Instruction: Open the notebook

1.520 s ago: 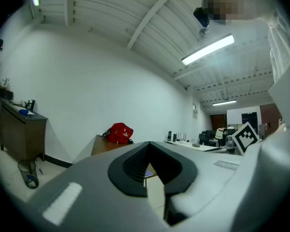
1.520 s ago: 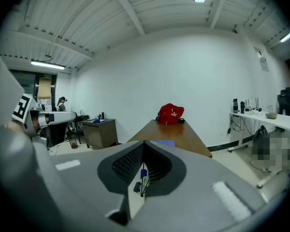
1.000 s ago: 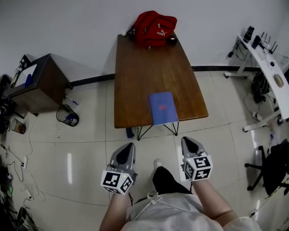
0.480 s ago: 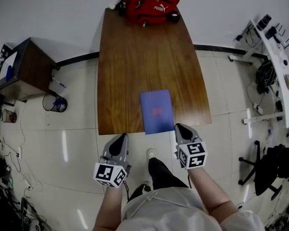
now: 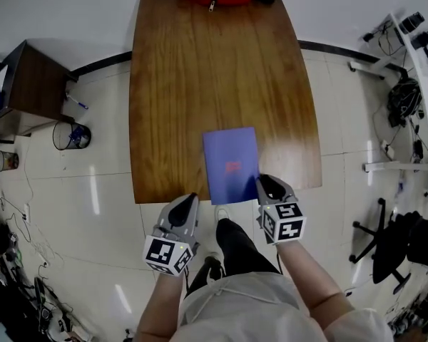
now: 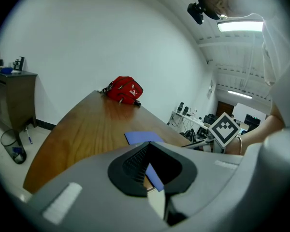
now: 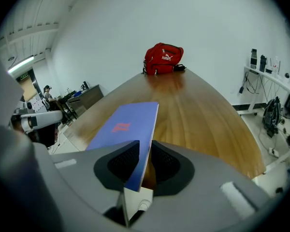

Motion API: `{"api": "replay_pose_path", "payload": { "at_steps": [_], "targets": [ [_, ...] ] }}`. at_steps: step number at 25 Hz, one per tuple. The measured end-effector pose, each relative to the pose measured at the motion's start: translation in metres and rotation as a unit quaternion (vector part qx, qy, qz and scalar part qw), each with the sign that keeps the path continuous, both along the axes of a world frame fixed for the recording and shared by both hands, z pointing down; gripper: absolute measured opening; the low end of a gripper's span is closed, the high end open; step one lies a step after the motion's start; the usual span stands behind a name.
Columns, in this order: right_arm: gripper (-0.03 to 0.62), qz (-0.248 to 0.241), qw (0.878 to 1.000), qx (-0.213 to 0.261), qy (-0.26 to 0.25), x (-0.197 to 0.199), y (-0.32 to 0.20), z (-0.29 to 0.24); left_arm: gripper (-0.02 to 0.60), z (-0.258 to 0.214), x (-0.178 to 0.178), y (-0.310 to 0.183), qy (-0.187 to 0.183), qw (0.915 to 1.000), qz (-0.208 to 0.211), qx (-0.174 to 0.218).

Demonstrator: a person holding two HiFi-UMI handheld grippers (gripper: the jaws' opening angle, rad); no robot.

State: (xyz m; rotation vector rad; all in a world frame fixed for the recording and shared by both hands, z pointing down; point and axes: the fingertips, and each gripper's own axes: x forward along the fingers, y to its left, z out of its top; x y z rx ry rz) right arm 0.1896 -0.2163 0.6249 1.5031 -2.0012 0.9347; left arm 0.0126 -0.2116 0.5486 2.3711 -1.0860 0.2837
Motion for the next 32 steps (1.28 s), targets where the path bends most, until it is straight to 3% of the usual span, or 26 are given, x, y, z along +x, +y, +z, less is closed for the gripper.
{"api": "replay_pose_path", "payload": {
  "at_steps": [4,9,17,23,32],
  "targets": [
    [0.081,0.004,1.000,-0.017,-0.012,-0.003,0.001,0.014,0.006,0.010,0.003,-0.006,0.005,0.9999,-0.002,-0.012],
    [0.057,-0.006,1.000,-0.017,0.015,-0.001,0.003,0.018,0.006,0.013,0.002,-0.009,0.007,0.9998,-0.004,-0.016],
    [0.015,0.038,0.999,-0.025,-0.019,0.005,0.001,0.015,0.006,0.012,-0.005,-0.006,0.009,0.9998,-0.009,-0.017],
    [0.009,0.057,0.997,0.011,-0.049,0.002,-0.003,-0.024,0.006,-0.004,-0.011,-0.005,0.011,0.9999,-0.010,0.004],
    [0.008,0.014,0.994,0.065,-0.082,-0.047,-0.001,-0.095,0.006,-0.049,-0.044,-0.005,0.010,0.9979,-0.039,0.051]
  ]
}}
